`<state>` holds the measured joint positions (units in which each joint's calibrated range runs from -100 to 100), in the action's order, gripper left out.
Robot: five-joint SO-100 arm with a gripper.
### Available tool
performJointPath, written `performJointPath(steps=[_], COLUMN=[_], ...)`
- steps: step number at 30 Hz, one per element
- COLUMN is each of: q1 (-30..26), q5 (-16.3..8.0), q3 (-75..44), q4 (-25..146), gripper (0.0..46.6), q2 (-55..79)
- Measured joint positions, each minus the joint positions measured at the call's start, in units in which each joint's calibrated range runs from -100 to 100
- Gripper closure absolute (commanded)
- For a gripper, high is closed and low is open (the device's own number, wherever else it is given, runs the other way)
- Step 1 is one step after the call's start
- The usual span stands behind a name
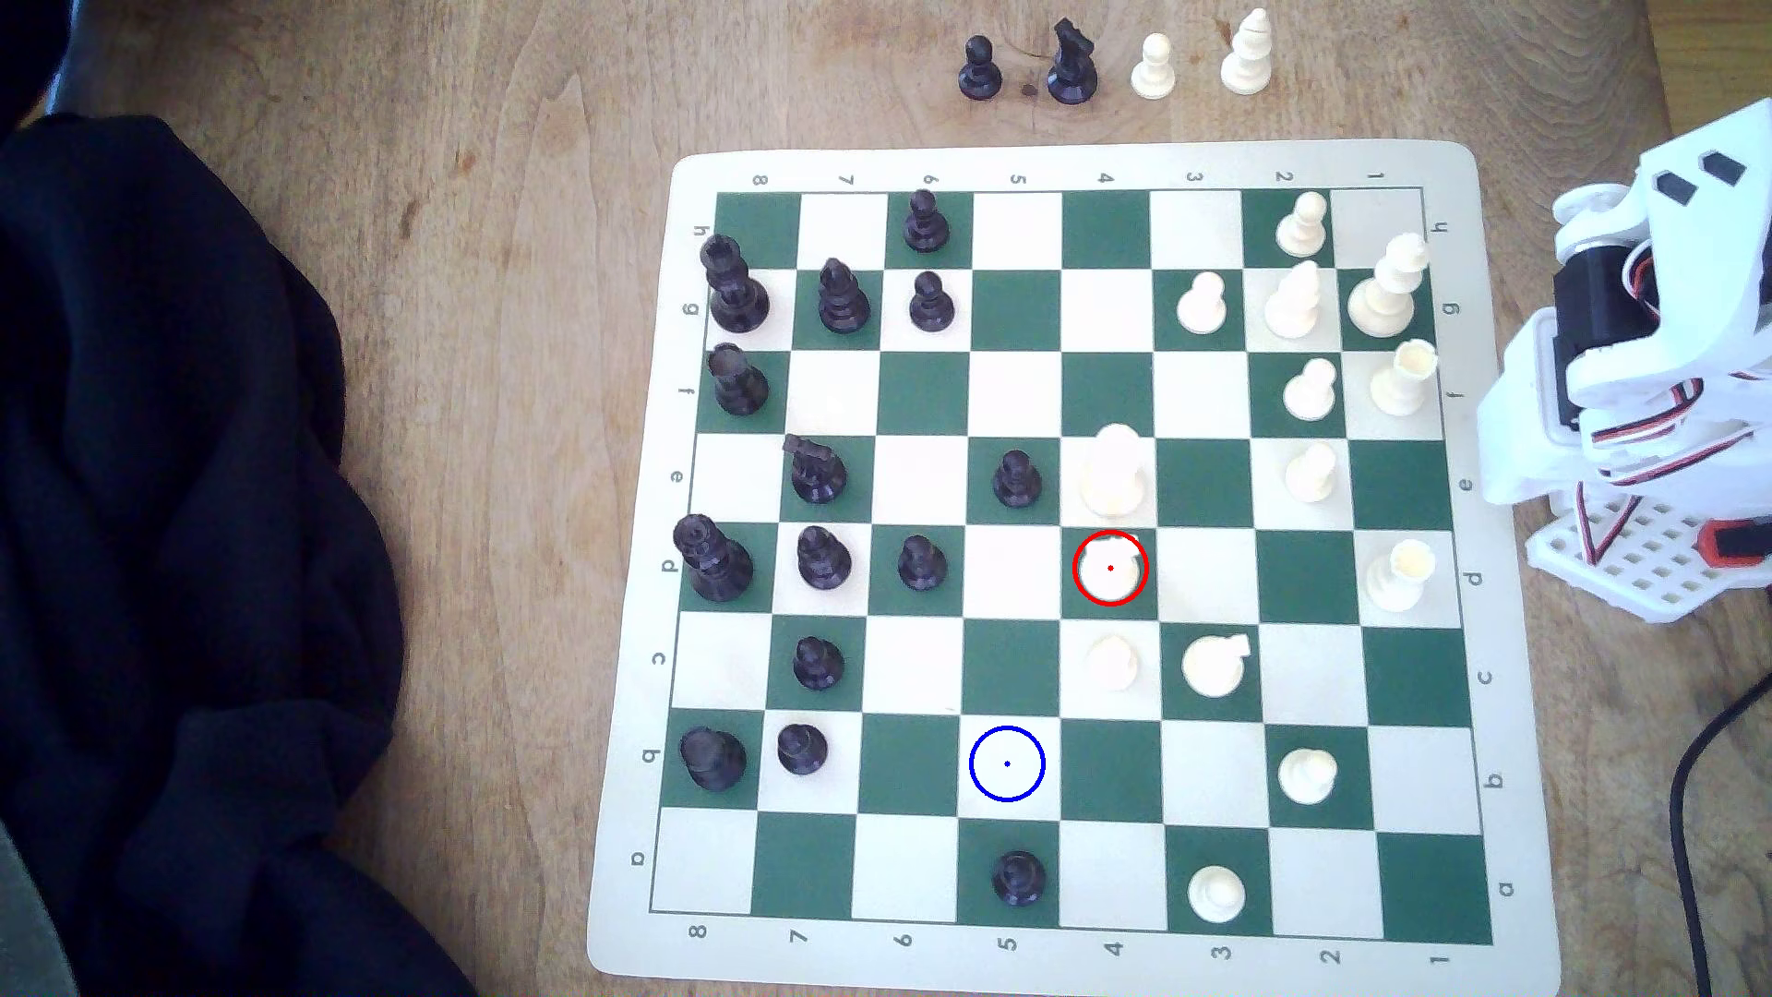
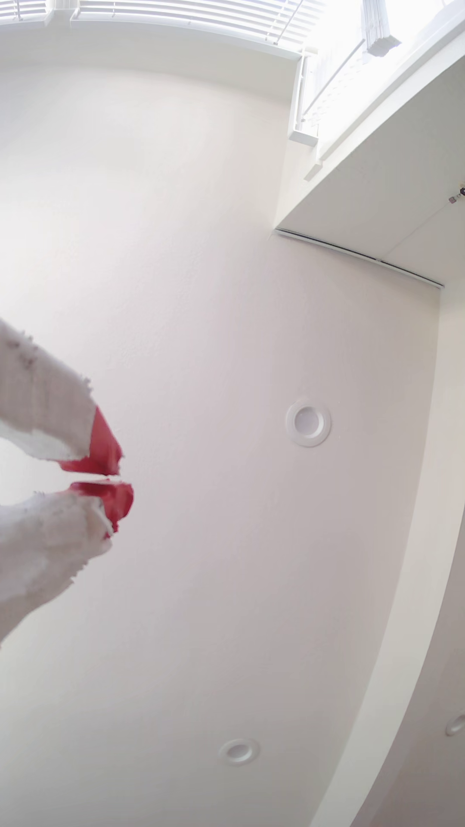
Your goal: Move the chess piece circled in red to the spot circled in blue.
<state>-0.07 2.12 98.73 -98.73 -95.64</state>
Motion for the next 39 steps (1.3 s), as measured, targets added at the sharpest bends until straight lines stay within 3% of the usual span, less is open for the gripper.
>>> performJointPath(steps=[7, 17, 29, 33, 39], q1=[-0.4, -0.6, 1.5, 2.7, -1.0], q5=[0.0, 0.0, 0.0, -0.2, -0.7], q3=[0.0, 0.0, -5.4, -16.2, -26.1], q4=[6.3, 42.5, 103.2, 131.1, 149.7], gripper=[46.4, 46.4, 46.4, 46.4, 45.1], q2=[0.0, 0.0, 0.5, 0.8, 5.9])
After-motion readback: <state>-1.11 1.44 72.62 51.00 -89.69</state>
